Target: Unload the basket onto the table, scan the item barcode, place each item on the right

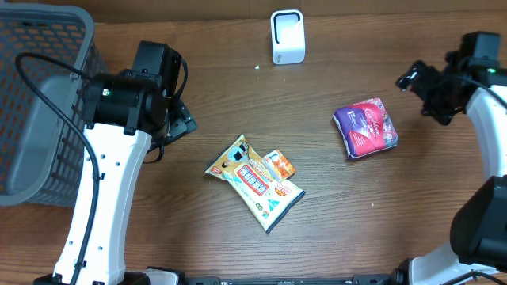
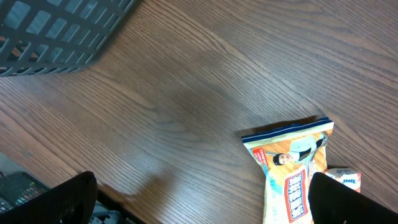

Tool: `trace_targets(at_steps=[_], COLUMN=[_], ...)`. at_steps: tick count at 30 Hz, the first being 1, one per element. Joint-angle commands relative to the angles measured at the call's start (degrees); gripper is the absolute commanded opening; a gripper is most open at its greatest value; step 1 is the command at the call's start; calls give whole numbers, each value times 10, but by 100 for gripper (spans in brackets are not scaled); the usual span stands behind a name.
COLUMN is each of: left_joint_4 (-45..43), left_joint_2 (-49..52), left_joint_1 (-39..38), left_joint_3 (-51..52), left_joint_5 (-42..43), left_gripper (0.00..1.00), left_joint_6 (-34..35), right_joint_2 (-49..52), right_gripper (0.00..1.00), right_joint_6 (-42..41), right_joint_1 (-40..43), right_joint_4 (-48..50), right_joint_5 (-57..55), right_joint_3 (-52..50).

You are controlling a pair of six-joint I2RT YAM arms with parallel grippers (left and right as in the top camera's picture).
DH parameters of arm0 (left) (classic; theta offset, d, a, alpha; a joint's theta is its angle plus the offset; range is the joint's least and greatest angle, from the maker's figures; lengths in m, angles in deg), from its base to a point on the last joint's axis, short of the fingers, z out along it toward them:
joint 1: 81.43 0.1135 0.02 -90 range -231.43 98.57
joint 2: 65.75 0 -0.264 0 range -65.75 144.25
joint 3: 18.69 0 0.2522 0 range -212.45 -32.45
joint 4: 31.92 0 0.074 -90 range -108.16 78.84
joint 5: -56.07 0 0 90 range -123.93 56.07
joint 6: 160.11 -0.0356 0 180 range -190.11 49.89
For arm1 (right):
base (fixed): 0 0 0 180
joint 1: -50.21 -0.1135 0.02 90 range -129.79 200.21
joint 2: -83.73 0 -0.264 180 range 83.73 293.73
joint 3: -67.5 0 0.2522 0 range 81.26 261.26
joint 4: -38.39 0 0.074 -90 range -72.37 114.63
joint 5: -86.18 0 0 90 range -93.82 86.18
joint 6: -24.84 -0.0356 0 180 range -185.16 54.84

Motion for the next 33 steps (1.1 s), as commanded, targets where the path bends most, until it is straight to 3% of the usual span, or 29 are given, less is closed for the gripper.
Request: trace_targets(at_steps=[1, 8, 14, 19, 24, 30, 33], left_joint_4=[-12, -35, -39, -46, -50, -72, -109], left_joint_2=[0, 0, 0, 0, 0, 3, 15], left_joint_1=[2, 2, 2, 2, 2, 2, 1], left_joint_3=[-10, -10, -10, -10, -10, -7, -1], left_joint_5=[-9, 51, 124, 127, 126, 139, 188], left_gripper=[100, 100, 100, 100, 100, 100, 100], left_joint_6=[15, 19, 16, 17, 17, 14, -39], right_joint_2=[2, 4, 6, 7, 8, 7, 7], right_gripper=[100, 89, 82, 69, 70, 82, 83], right_joint_6=[2, -18, -18, -51, -52, -52, -51], right_joint_1=[-13, -19, -27, -61, -131, -218, -224], right_joint_4=[29, 100, 147, 187, 201, 207, 190], right_joint_5=[-21, -21, 58, 69, 126, 144, 145], right_joint_3=[-28, -109, -168, -213, -226, -211, -184])
